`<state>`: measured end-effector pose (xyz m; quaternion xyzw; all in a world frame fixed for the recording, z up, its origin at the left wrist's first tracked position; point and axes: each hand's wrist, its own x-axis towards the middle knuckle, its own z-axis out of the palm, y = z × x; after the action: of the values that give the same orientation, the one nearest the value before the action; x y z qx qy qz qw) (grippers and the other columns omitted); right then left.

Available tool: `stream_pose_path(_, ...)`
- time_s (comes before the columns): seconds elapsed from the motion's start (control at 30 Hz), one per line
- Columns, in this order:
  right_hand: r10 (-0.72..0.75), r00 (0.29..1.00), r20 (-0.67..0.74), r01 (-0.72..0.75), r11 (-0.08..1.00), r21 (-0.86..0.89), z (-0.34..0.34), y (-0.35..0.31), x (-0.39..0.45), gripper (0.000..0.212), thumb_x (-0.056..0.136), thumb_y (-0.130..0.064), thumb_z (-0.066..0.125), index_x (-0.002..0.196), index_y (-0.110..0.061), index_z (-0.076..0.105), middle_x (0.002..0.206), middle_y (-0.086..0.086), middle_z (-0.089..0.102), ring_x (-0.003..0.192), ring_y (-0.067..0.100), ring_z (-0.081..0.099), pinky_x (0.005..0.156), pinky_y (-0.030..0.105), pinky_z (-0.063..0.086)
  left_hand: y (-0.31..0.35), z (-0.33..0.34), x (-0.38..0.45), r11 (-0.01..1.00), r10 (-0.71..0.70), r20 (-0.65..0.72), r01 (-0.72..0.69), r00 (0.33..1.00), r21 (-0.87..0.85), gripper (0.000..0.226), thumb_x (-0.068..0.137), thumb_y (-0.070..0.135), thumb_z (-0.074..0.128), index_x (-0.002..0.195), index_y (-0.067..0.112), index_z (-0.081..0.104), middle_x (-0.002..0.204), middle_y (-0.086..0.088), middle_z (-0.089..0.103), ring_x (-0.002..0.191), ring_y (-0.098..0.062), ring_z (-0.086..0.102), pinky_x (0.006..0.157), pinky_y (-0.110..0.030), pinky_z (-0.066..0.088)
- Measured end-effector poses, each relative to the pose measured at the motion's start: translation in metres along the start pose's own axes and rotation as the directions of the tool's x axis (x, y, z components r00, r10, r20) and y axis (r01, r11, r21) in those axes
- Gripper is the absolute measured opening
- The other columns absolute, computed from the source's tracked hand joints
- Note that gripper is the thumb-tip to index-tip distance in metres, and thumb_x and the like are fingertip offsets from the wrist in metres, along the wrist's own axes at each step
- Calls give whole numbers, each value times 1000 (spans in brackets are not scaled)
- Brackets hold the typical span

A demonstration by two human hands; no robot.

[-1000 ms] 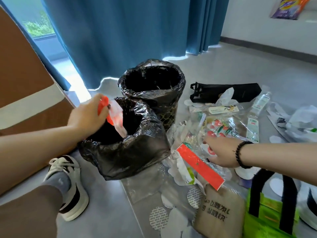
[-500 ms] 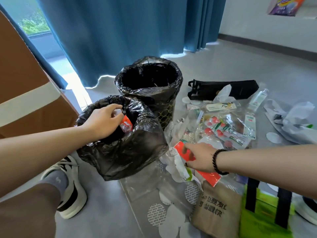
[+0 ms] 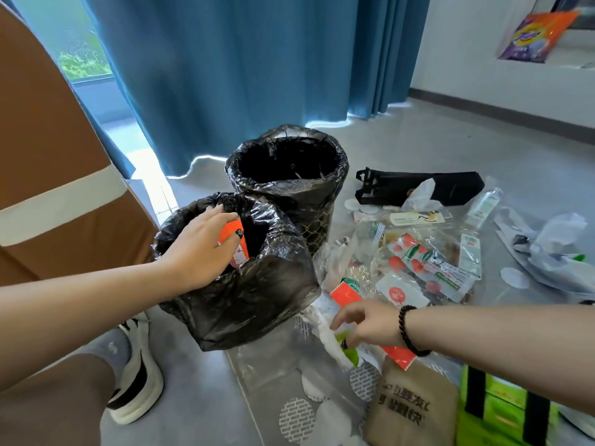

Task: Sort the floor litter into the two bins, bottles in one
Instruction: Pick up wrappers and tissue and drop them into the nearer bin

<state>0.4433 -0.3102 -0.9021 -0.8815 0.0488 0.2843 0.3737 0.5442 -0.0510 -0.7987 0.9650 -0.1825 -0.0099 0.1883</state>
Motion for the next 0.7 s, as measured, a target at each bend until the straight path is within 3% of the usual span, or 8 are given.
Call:
stream_pose_path(0.07, -19, 998, 54, 19, 1000, -7, 8, -2, -2, 29, 79, -17, 70, 102, -35, 67, 118, -3, 54, 94, 5, 53, 80, 18, 45, 2, -2, -1, 999, 42, -18, -42, 999, -3, 47, 100, 29, 41, 146, 23, 38, 160, 2, 18, 149, -14, 7, 119, -32, 9)
stream_pose_path(0.17, 41, 997, 71, -26, 979, -202, 27, -1, 2, 54, 75, -32, 74, 126, -29, 58, 139, -5, 44, 126, 16, 43, 103, 27, 40, 10, -2, -5, 991, 132, -2, -132, 991, 8, 44, 100, 28, 41, 144, 24, 39, 160, 4, 17, 149, -11, 4, 120, -34, 9)
stream_pose_path(0.3, 34, 999, -36, -44, 933, -356, 35, 0, 7, 76, 74, -37, 73, 141, -18, 41, 146, 4, 34, 135, 24, 31, 109, 33, 34, 16, 6, -14, 962, 267, 30, -268, 963, 49, 45, 99, 27, 44, 144, 22, 40, 160, 5, 18, 148, -8, 1, 115, -23, 1)
stream_pose_path(0.37, 2, 1000, -30, -12, 937, -350, 30, 1, 1, 59, 75, -35, 72, 131, -30, 53, 145, 1, 35, 134, 23, 31, 110, 31, 33, 17, 11, -21, 942, 322, 55, -326, 945, 75, 45, 99, 28, 45, 143, 24, 40, 160, 6, 18, 148, -7, 0, 115, -22, 0)
stream_pose_path(0.43, 7, 1000, 19, -1, 959, -285, 30, 6, -7, 29, 75, -31, 72, 98, -47, 65, 146, -2, 32, 135, 20, 31, 107, 26, 32, 18, 16, -26, 924, 362, 93, -371, 927, 97, 44, 98, 29, 45, 142, 26, 40, 160, 6, 18, 148, -6, 0, 118, -25, 1)
stream_pose_path(0.5, 35, 996, 82, -16, 975, -224, 36, 13, -12, 21, 75, -28, 72, 79, -47, 66, 152, -3, 24, 138, 17, 29, 104, 21, 32, 18, 20, -30, 913, 381, 118, -393, 917, 106, 44, 97, 30, 46, 141, 27, 41, 159, 7, 18, 148, -6, 0, 121, -28, 4)
stream_pose_path(0.63, 40, 999, 2, -37, 932, -361, 54, 29, -6, 48, 74, -34, 72, 120, -25, 62, 136, 0, 49, 126, 20, 49, 100, 29, 44, 20, 25, -37, 902, 394, 176, -416, 902, 116, 44, 97, 29, 46, 140, 27, 41, 159, 7, 20, 148, -5, 0, 122, -31, 6)
stream_pose_path(0.7, 8, 997, -83, -37, 937, -348, 53, 29, -4, 53, 75, -31, 69, 125, -17, 59, 126, 0, 58, 117, 21, 56, 93, 29, 48, 19, 28, -37, 895, 407, 177, -430, 896, 120, 44, 96, 26, 48, 139, 26, 42, 158, 7, 24, 148, -6, 3, 121, -31, 8)
